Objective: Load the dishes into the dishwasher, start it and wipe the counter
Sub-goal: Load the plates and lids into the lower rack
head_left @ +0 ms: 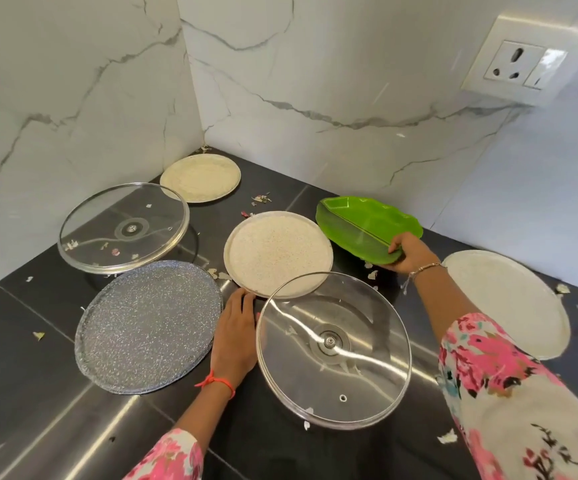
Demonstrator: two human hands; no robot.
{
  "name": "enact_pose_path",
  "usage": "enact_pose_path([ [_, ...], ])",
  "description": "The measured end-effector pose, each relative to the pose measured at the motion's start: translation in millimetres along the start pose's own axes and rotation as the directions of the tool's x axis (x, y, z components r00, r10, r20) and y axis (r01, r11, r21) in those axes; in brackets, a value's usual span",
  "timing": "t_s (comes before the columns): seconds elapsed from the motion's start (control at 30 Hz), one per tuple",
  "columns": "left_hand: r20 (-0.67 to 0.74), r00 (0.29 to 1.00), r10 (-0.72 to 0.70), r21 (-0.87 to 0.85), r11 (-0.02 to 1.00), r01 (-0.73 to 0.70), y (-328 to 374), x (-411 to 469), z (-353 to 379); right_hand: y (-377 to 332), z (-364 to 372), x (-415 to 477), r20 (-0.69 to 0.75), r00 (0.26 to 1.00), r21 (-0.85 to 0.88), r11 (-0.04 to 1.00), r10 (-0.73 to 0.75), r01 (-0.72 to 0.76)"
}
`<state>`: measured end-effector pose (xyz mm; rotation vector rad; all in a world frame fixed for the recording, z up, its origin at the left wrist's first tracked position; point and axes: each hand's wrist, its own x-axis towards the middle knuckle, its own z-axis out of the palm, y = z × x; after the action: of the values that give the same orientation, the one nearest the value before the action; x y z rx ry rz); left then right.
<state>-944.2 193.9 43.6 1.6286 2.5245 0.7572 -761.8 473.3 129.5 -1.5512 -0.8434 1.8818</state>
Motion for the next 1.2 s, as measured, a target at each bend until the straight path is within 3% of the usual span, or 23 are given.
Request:
enact_pose_path([
  [0.17, 0.029, 1.000, -0.010, -0.018, 1.000, 0.011, 2, -3, -4, -7, -17, -36, 0.072, 0.997, 0.121, 0.993, -0.020, 0.011],
  [0.37, 0.106, 0.990, 0.091, 0.005, 0.996, -0.092, 11, -25, -20, 10, -48, -102, 0.061, 0.981, 0.293, 0.943, -0.182, 0.156],
  [0.57, 0.142, 0.986, -0.092, 0.050, 0.995, 0.086, 26, -114, -26, 51, -101, -168, -0.046, 0.961, 0.317, 0.908, -0.273, 0.273],
  [0.87, 0.075, 0.994, -0.075, 0.091, 0.994, 0.068, 78, -273, -40, 182, -205, -315, -0.266, 0.915, 0.329, 0.863, -0.305, 0.383],
  [1.2, 0.301, 0.953, 0.026, -0.008, 1.000, -0.025, 140, -482, -8, 376, -332, -463, -0.382, 0.873, 0.358, 0.823, -0.302, 0.441],
])
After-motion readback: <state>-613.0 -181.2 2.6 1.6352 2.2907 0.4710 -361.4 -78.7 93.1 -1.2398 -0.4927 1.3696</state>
